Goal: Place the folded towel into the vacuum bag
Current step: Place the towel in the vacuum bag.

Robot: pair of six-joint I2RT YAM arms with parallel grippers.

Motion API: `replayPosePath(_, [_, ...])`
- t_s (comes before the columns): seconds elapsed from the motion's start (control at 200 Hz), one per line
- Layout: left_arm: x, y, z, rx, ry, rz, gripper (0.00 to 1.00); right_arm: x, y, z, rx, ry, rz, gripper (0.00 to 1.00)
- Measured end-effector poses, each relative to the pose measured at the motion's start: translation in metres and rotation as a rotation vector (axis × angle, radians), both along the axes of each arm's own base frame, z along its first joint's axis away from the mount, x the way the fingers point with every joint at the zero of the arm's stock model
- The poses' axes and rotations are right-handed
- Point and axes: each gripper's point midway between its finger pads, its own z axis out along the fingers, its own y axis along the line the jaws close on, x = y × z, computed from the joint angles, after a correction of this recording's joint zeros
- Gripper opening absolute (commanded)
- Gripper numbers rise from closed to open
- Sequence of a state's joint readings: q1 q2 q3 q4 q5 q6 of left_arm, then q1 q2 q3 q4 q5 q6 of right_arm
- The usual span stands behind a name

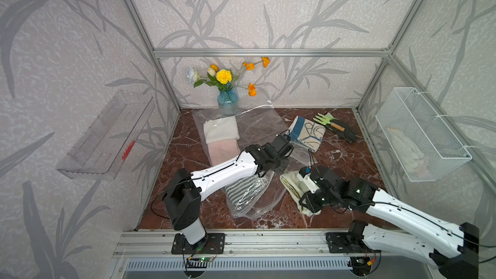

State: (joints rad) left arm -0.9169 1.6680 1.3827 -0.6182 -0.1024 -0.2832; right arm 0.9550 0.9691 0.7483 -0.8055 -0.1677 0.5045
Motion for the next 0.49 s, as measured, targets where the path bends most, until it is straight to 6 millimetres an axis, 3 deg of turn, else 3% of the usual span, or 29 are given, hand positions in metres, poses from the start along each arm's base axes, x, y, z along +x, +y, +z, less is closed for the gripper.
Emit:
replayPosePath(0.115, [-0.001,-0.004,0.002,-0.017,0.008,-0.011,0.02,-0.018,0.008,-0.026,-0.084,0.036,0.089,0.00])
replayPosePath(0.255, [-0.006,-0.009,0.002,-0.041,0.030,-0.033,0.02,-0.025,0.044,-0.018,-0.055,-0.023,0.223,0.00])
replayPosePath(0.395, [-0.009,-0.013,0.002,-0.058,0.045,-0.048,0.02,-0.009,0.072,-0.007,-0.025,-0.087,0.255,0.00])
replayPosePath(0.495, [-0.010,-0.014,0.001,-0.068,0.048,-0.054,0.02,0.009,0.073,-0.012,-0.030,-0.098,0.229,0.00])
